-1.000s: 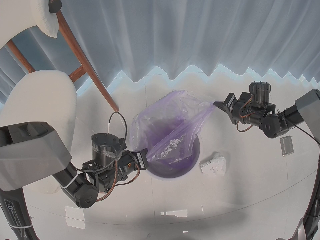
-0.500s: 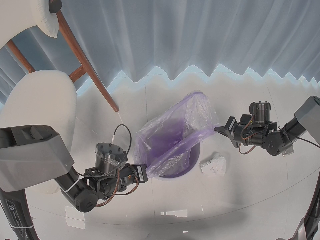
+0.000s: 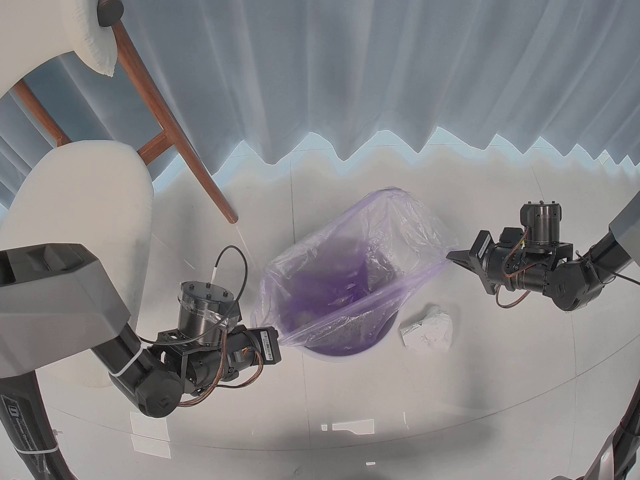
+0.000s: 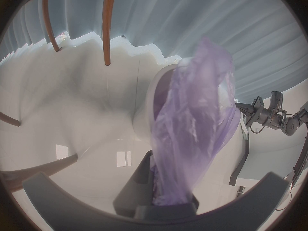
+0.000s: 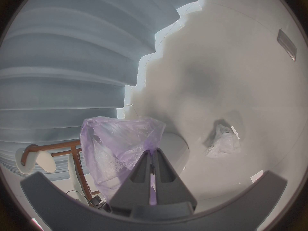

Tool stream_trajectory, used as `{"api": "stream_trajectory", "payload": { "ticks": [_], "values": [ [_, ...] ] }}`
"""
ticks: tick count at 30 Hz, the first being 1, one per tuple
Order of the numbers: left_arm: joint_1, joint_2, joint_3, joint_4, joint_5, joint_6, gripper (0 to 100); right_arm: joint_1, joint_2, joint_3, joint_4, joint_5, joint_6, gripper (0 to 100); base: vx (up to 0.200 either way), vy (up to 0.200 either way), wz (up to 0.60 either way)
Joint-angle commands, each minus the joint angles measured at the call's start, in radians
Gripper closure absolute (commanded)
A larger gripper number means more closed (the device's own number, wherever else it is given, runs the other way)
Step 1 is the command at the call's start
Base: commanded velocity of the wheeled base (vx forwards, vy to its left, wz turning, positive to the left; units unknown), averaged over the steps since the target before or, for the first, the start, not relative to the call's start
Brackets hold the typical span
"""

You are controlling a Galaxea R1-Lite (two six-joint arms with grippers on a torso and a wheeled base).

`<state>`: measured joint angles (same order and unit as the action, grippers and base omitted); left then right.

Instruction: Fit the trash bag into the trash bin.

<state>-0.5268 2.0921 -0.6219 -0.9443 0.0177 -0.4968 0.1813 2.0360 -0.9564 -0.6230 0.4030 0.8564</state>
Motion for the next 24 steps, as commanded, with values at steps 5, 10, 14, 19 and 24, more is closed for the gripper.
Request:
{"api": "stream_trajectory", "payload": {
  "ticks": [5, 10, 14, 19, 24],
  "values": [
    [-0.032, -0.047, 0.054, 0.079, 0.002, 0.021, 100, -0.003, -0.037, 0.174, -0.011, 0.004, -0.096, 100, 0.000, 0.000, 0.00],
    [-0.042, 0.025, 0.065, 0.074, 0.016, 0.063, 100, 0.017, -0.010, 0.209, -0.007, 0.004, -0.128, 100, 0.000, 0.000, 0.00],
    [-0.038, 0.043, 0.065, 0.076, 0.027, 0.067, 100, 0.033, 0.012, 0.229, -0.012, 0.004, -0.132, 100, 0.000, 0.000, 0.00],
    [-0.036, 0.080, 0.059, 0.076, 0.062, 0.069, 100, 0.037, 0.061, 0.225, -0.015, 0.002, -0.145, 100, 0.000, 0.000, 0.00],
    [-0.027, 0.080, 0.059, 0.074, 0.079, 0.087, 100, 0.037, 0.082, 0.232, -0.052, 0.002, -0.160, 100, 0.000, 0.000, 0.00]
  ]
}}
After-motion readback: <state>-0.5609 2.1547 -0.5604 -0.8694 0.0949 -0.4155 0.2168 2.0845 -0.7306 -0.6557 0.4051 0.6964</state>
